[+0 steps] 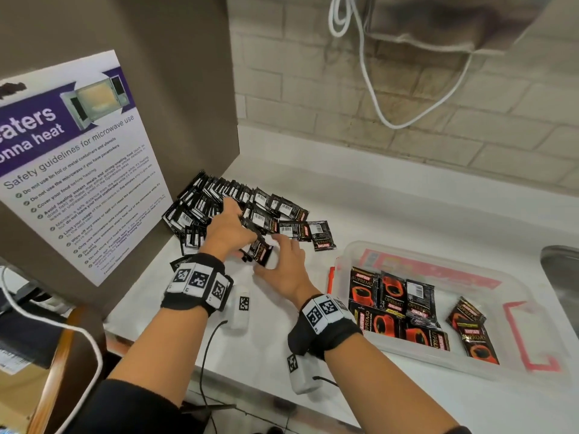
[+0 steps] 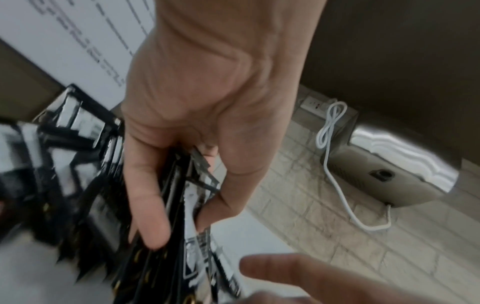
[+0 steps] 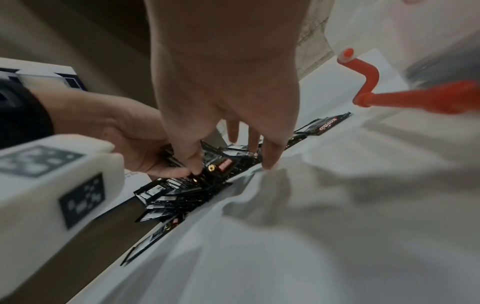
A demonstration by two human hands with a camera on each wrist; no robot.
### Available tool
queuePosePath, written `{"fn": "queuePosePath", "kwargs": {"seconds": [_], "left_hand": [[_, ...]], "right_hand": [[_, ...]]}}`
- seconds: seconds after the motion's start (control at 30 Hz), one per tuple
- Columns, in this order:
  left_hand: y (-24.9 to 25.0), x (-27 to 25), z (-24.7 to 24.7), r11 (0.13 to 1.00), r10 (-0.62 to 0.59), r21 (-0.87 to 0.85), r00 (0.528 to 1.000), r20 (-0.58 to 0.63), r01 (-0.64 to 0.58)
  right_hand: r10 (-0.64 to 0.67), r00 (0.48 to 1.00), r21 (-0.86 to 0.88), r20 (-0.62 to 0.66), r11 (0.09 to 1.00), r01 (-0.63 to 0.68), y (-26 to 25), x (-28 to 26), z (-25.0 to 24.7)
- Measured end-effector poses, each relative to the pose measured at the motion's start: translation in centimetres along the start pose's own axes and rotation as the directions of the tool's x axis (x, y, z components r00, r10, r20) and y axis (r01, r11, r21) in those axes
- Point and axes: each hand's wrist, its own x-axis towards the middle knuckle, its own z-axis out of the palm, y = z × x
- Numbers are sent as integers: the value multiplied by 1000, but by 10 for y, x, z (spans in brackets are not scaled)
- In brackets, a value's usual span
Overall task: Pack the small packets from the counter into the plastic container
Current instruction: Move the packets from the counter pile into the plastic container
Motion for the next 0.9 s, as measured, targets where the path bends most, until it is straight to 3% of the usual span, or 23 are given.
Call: {"fn": "queuePosePath", "kwargs": {"seconds": [0.07, 0.2, 0.37, 0.47, 0.6, 0.73, 0.9], "left_hand": [[6, -4, -13, 999, 43, -20, 998, 44, -43], [31, -14, -35, 982, 160, -122, 972, 173, -140], [65, -31, -40, 925, 351, -239, 904, 246, -294], [80, -44, -28, 843, 461, -453, 822, 334, -289], [105, -55, 2, 729, 572, -658, 695, 436, -189], [135, -58, 38, 688, 636, -718, 565, 526, -105], [167, -66, 75, 716, 653, -684, 481, 585, -141]], "right_hand": [[-53, 995, 65, -80, 996, 58, -7, -4, -5], [-143, 984, 162, -107, 974, 160, -27, -8, -23], [-118, 972, 323, -205, 929, 181, -47, -16, -56], [-46, 958, 371, -283, 916, 154, -46, -22, -81], [54, 945, 460, -324, 881, 108, -34, -35, -121], [111, 943, 507, -313, 859, 67, -11, -55, -161], [163, 922, 572, -352, 817, 74, 21, -84, -202]]}}
